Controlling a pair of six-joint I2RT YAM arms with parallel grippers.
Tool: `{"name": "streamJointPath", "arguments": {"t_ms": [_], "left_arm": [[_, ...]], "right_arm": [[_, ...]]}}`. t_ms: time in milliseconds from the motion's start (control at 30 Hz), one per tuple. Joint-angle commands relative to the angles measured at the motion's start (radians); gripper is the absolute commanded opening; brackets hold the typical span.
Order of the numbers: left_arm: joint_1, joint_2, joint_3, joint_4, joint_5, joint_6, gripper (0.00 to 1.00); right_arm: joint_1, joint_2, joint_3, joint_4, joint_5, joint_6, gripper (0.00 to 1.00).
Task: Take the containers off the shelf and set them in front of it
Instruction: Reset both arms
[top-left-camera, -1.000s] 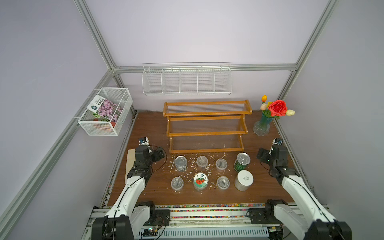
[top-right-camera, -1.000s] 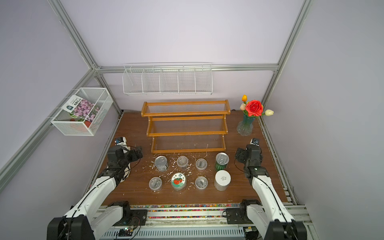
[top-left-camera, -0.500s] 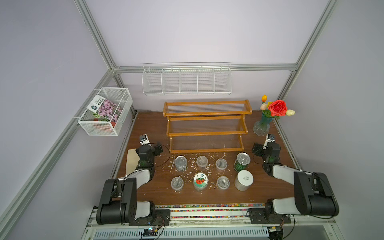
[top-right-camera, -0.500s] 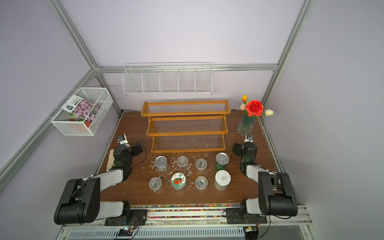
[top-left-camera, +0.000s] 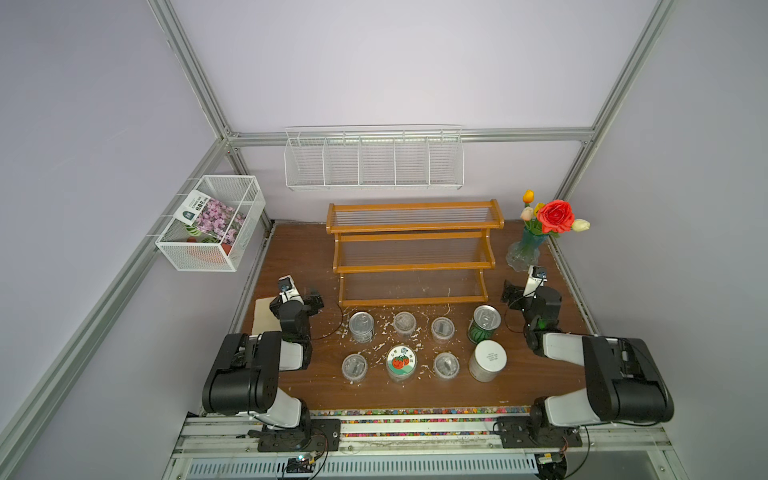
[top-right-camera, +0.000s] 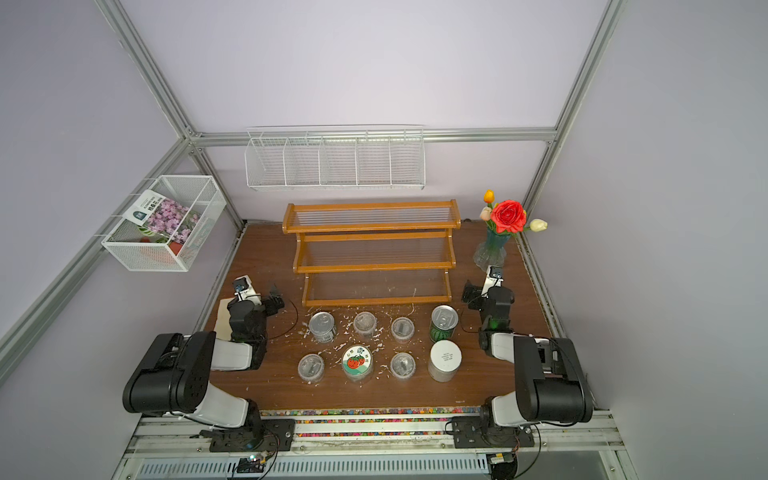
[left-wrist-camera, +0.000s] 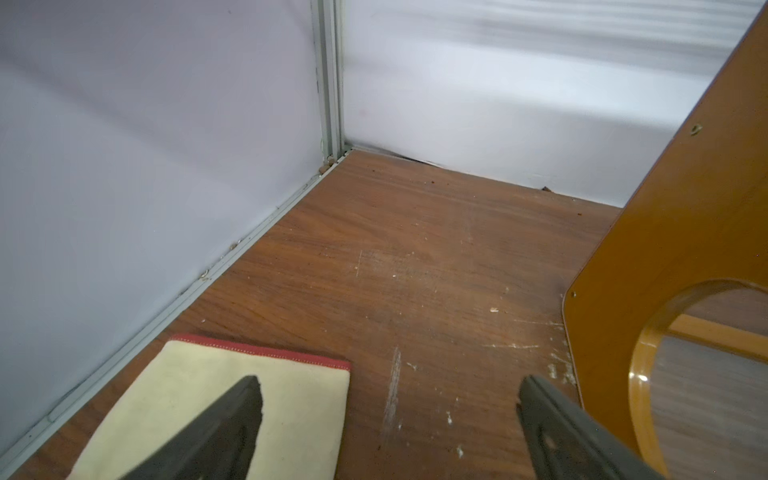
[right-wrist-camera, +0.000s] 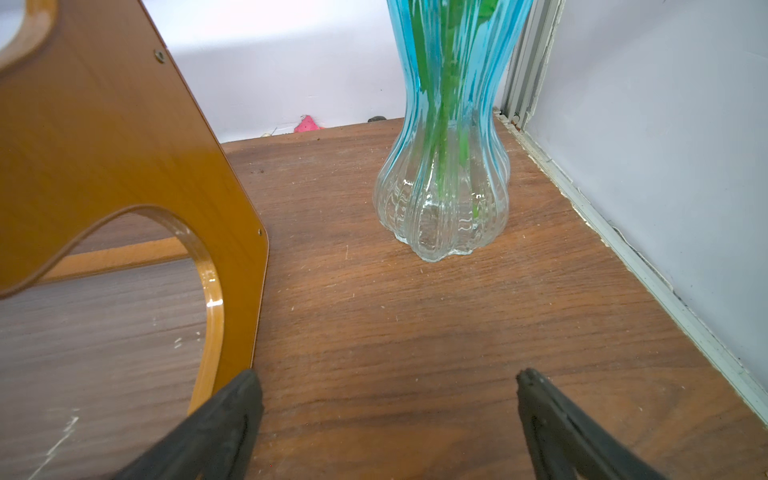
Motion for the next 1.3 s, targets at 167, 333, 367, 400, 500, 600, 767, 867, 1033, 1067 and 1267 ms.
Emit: {"name": "streamJointPath", "arguments": {"t_ms": [167, 333, 367, 400, 500, 600, 767, 867, 1033, 1067, 1267], "left_arm": [[0.006, -0.014, -0.025, 0.111, 0.078, 0.049, 0.99], [0.006, -0.065, -0.044, 0.099, 0.105, 0.06, 0.99], [0.005, -0.079, -0.046, 0.091, 0.107, 0.06, 0.99], [0.006, -0.095, -0.046, 0.077, 0.108, 0.06, 1.0], [0.006, -0.134, -0.043, 0.036, 0.118, 0.063, 1.0], [0.006, -0.145, -0.038, 0.019, 0.123, 0.066, 0.99], [0.006, -0.099, -0.035, 0.058, 0.13, 0.066, 0.99], [0.006, -0.076, -0.041, 0.087, 0.128, 0.067, 0.99], [0.006, -0.054, -0.034, 0.092, 0.129, 0.065, 0.99], [0.006, -0.05, -0.034, 0.096, 0.128, 0.065, 0.99], [0.006, -0.035, -0.036, 0.117, 0.123, 0.061, 0.99]], "right_arm": [[-0.003, -0.011, -0.024, 0.064, -0.005, -0.011, 0.98], [-0.003, -0.03, -0.022, 0.048, -0.012, -0.013, 0.98], [-0.002, -0.034, -0.021, 0.044, -0.014, -0.015, 0.98], [-0.003, -0.037, -0.019, 0.039, -0.017, -0.016, 0.98], [-0.002, -0.036, -0.014, 0.032, -0.022, -0.017, 0.98], [-0.004, -0.011, -0.017, 0.052, -0.036, -0.02, 0.98], [0.005, 0.052, -0.009, 0.085, -0.111, -0.068, 0.99], [0.021, 0.101, -0.039, 0.205, -0.076, -0.075, 0.99], [0.022, 0.105, -0.043, 0.208, -0.049, -0.066, 0.99], [0.022, 0.104, -0.052, 0.225, -0.056, -0.067, 0.99], [0.024, 0.104, -0.033, 0.19, -0.079, -0.08, 0.99]]}}
